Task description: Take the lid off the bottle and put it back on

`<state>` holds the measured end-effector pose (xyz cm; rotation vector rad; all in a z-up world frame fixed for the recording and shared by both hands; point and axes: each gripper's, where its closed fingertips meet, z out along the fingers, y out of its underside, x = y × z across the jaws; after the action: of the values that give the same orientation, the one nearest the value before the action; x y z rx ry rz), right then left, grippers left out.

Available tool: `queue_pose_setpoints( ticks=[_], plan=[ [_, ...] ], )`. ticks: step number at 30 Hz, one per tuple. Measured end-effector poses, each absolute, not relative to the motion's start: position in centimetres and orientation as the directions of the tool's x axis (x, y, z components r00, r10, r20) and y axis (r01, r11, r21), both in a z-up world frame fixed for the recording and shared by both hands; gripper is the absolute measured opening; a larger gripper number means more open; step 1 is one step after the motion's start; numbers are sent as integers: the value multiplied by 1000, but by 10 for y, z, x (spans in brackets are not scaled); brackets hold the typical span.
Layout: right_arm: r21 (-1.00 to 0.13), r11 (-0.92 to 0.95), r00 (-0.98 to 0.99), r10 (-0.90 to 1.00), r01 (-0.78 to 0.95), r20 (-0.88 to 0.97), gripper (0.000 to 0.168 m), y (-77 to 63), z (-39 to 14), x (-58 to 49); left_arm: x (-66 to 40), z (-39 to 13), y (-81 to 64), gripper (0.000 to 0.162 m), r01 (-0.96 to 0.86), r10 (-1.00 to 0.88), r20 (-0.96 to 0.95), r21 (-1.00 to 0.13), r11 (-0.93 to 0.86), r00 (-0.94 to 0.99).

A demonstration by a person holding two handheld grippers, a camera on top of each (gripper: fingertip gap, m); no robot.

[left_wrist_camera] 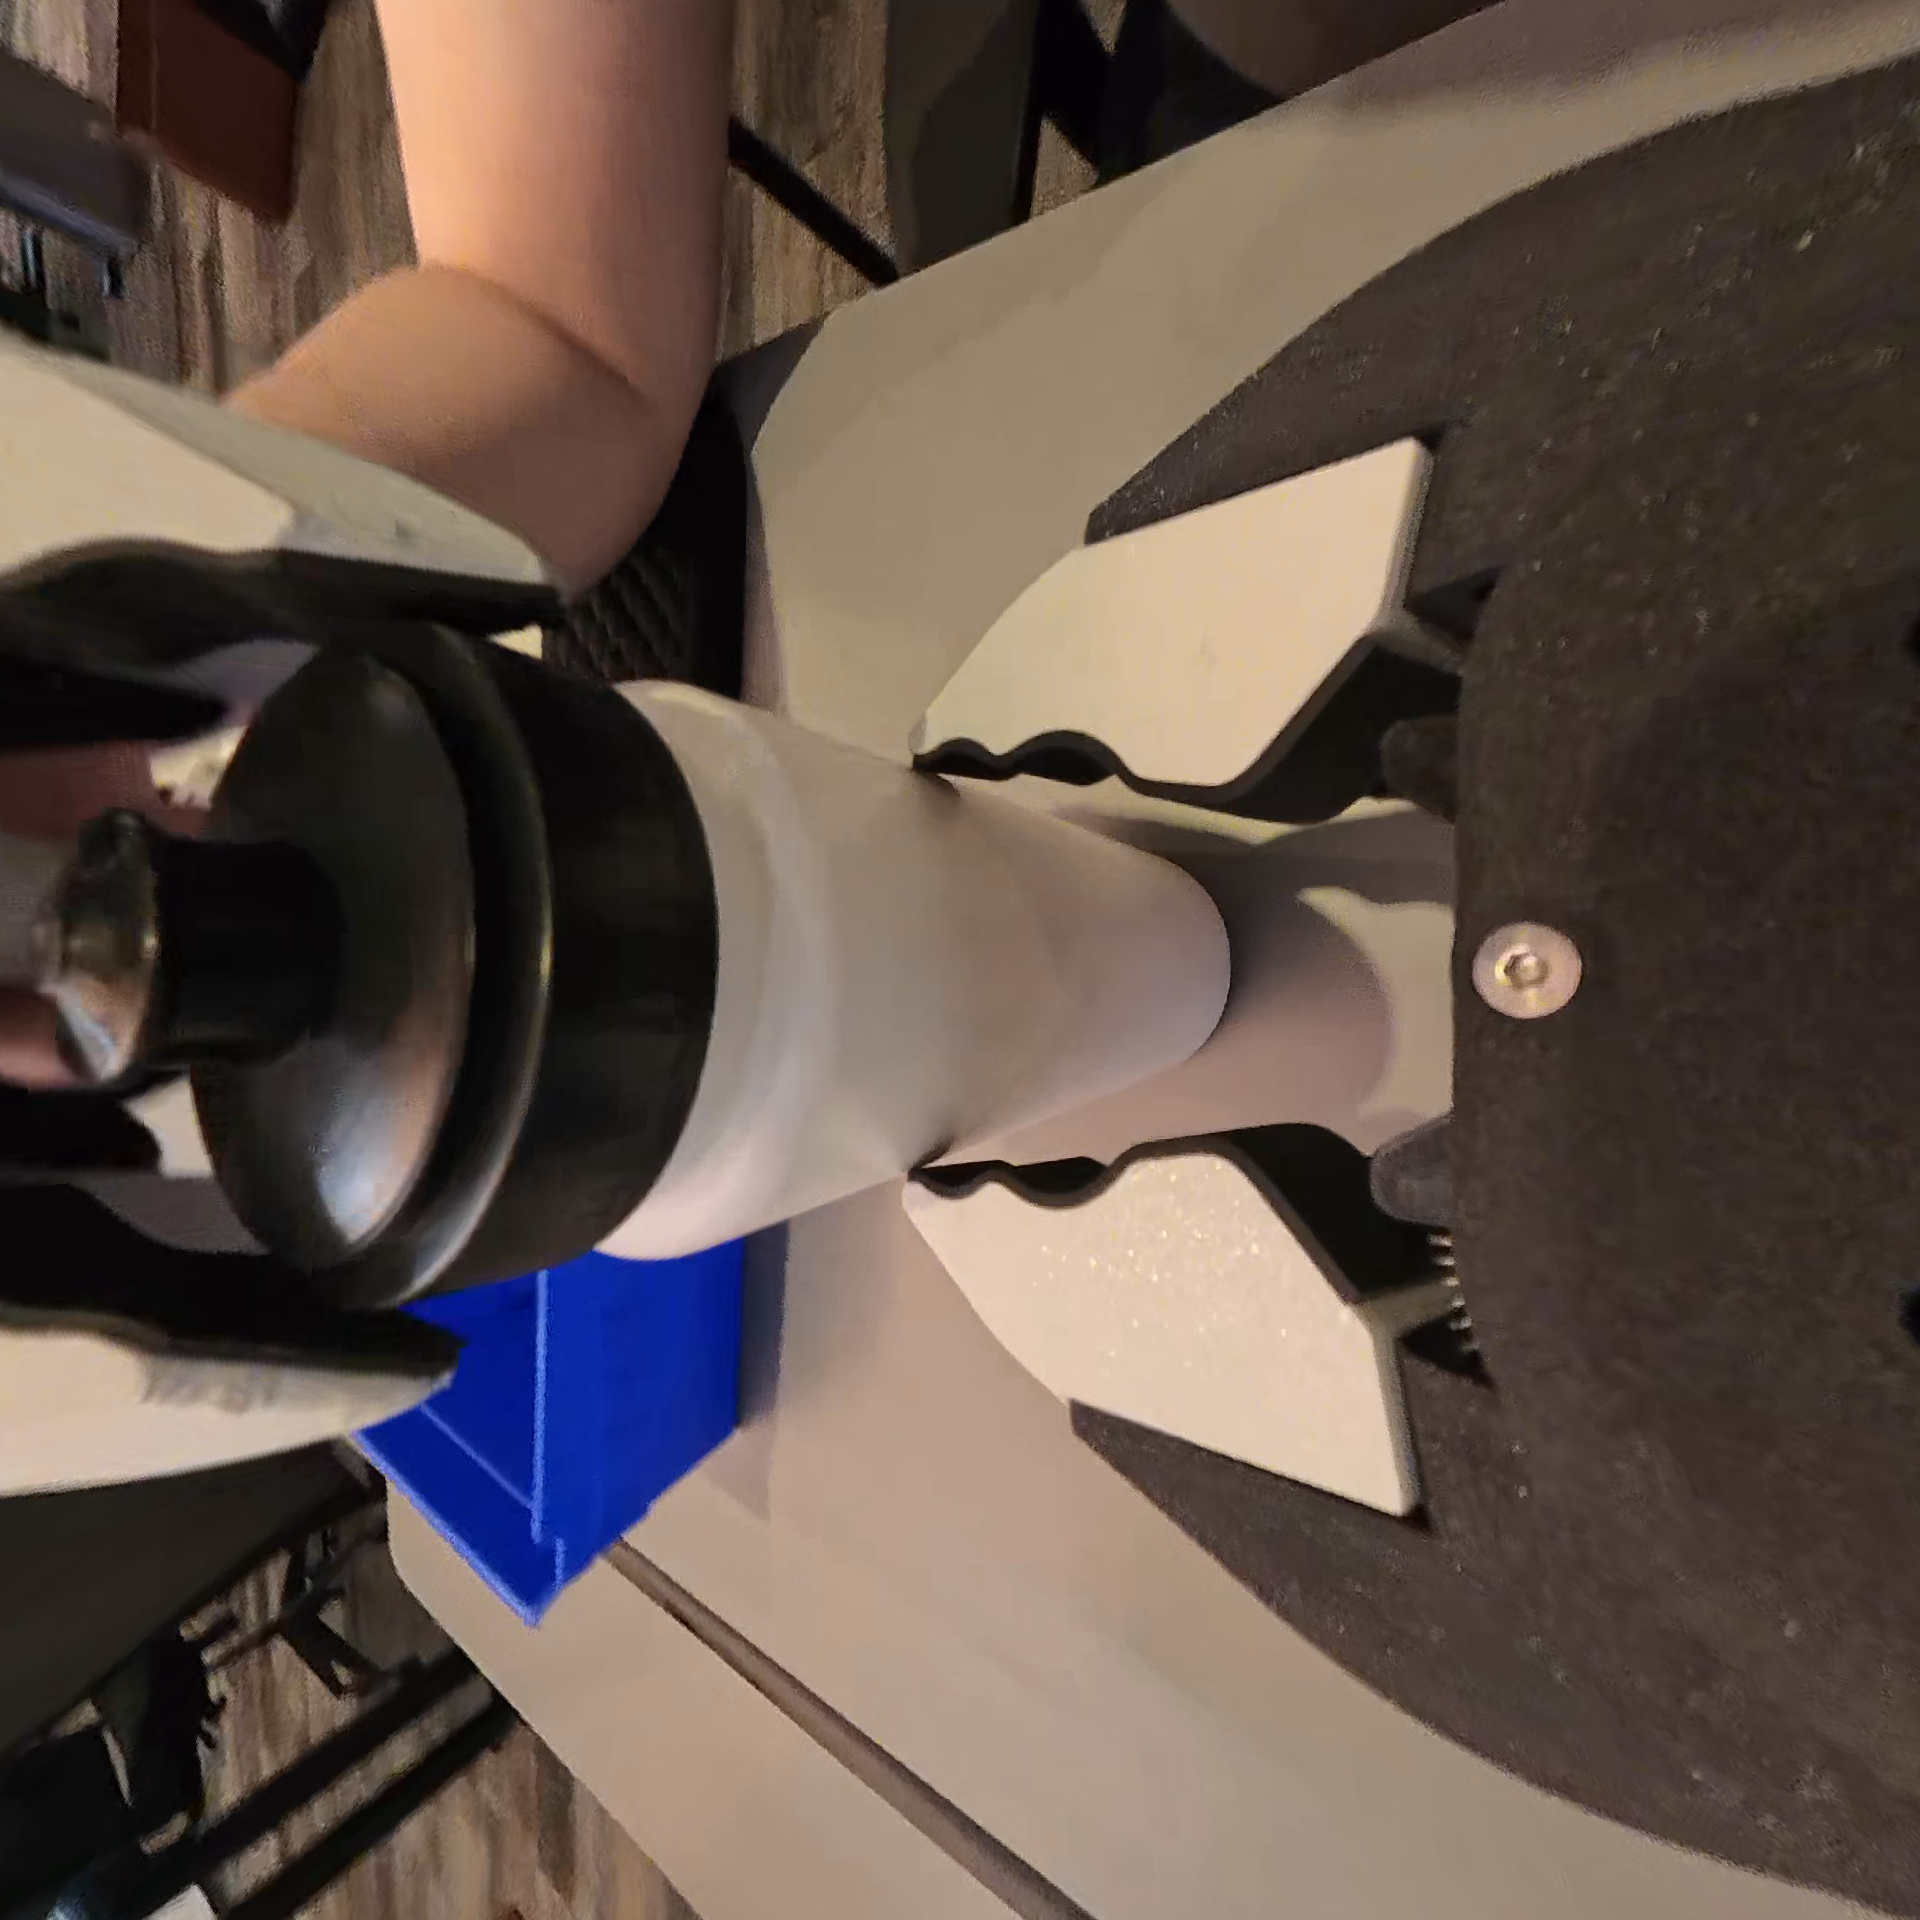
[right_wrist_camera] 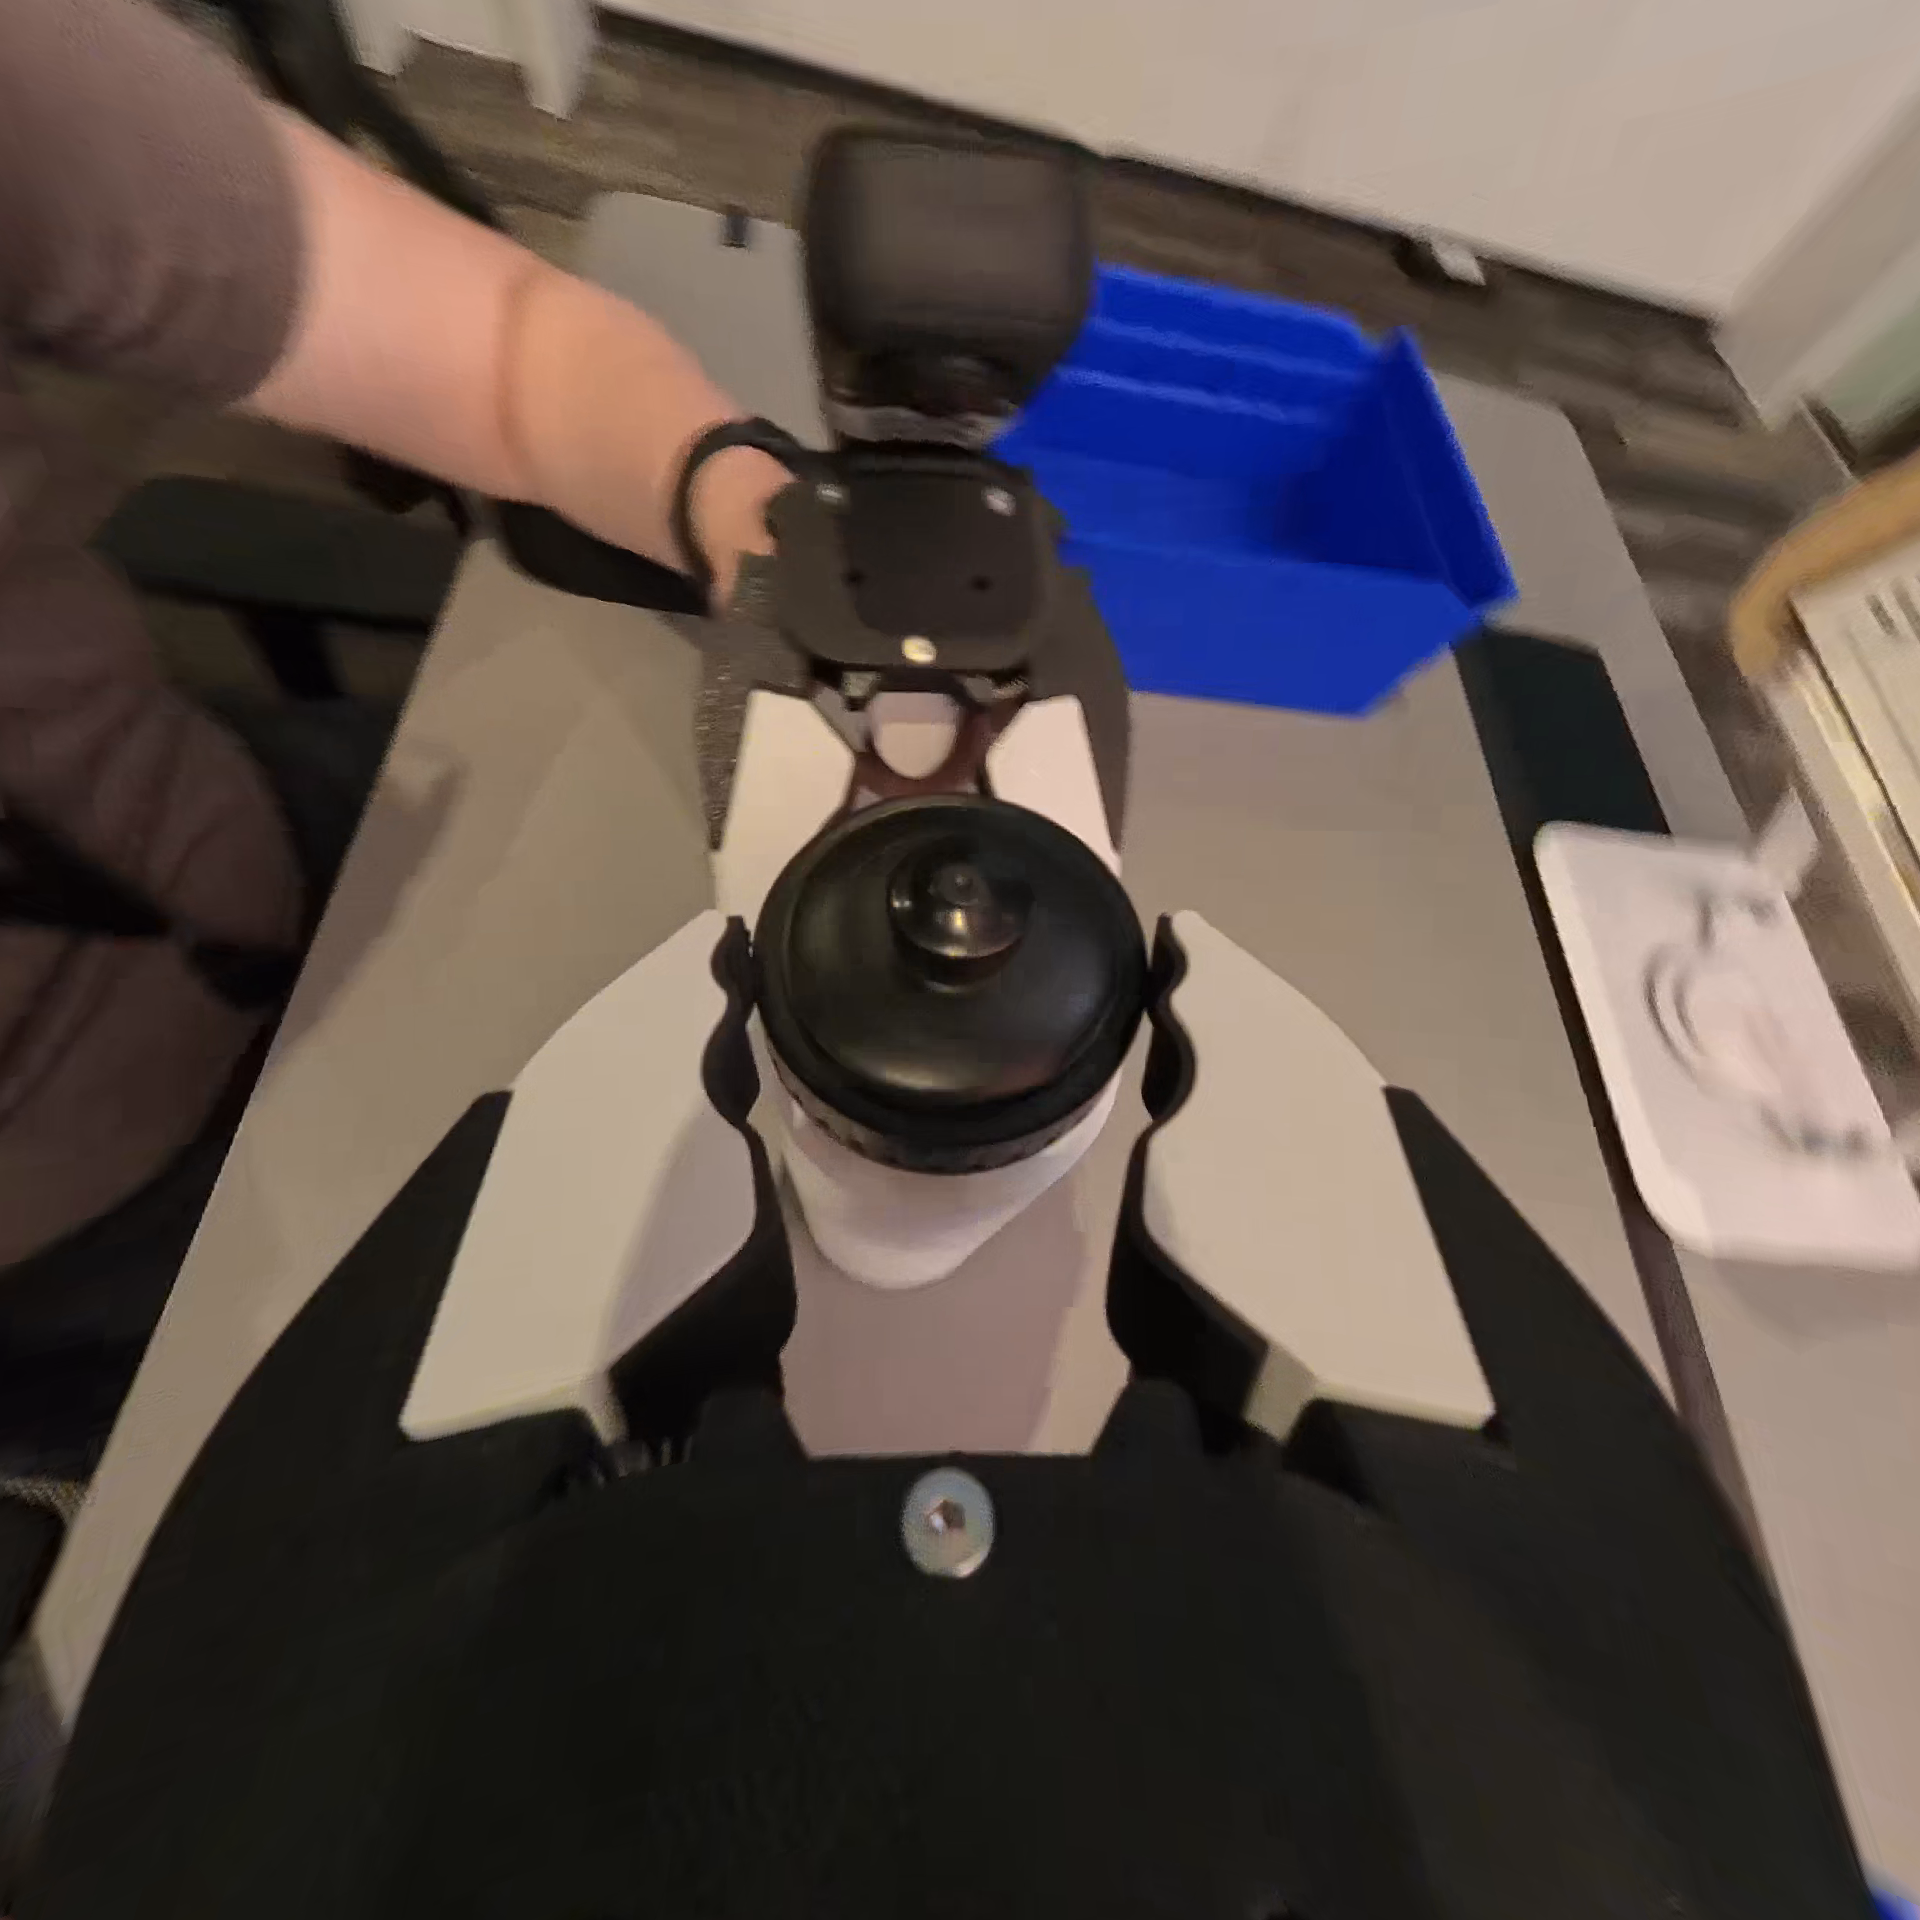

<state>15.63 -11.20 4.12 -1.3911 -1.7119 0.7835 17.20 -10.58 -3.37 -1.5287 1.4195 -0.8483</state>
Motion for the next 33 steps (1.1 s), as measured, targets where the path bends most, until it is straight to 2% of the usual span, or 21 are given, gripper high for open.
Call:
queue_pose_setpoints(
  ticks=[4,9,13,17,22,24,28,31,33],
  plan=[
    [-899,190,-264,960,394,87,75,-131,44,162,180,-34,-127,71,-387,-999,-51,-921,41,13],
    [-908,188,-238,966,375,102,75,-124,45,158,178,-34,-121,71,-385,-998,-50,-922,29,43],
    [-922,50,4,998,383,56,89,-94,56,149,171,-34,-96,71,-395,-980,-56,-918,-24,191],
    [-913,-125,378,925,388,34,89,-54,60,150,159,-34,-71,71,-368,-943,-22,-923,-108,332],
    [-854,-204,504,860,478,77,87,-54,44,150,155,-34,-66,71,-376,-928,-40,-920,-111,370],
    [-829,-191,474,875,526,99,75,-59,38,148,156,-34,-68,71,-384,-929,-53,-918,-99,366],
    [-816,-105,349,929,569,123,75,-68,38,149,158,-33,-73,71,-395,-945,-61,-916,-75,320],
    [-809,111,94,975,577,200,75,-86,38,153,164,-34,-85,71,-403,-971,-61,-915,-39,232],
    [-818,250,-61,965,518,257,75,-98,37,159,170,-34,-96,71,-390,-985,-51,-920,-18,166]
  ],
)
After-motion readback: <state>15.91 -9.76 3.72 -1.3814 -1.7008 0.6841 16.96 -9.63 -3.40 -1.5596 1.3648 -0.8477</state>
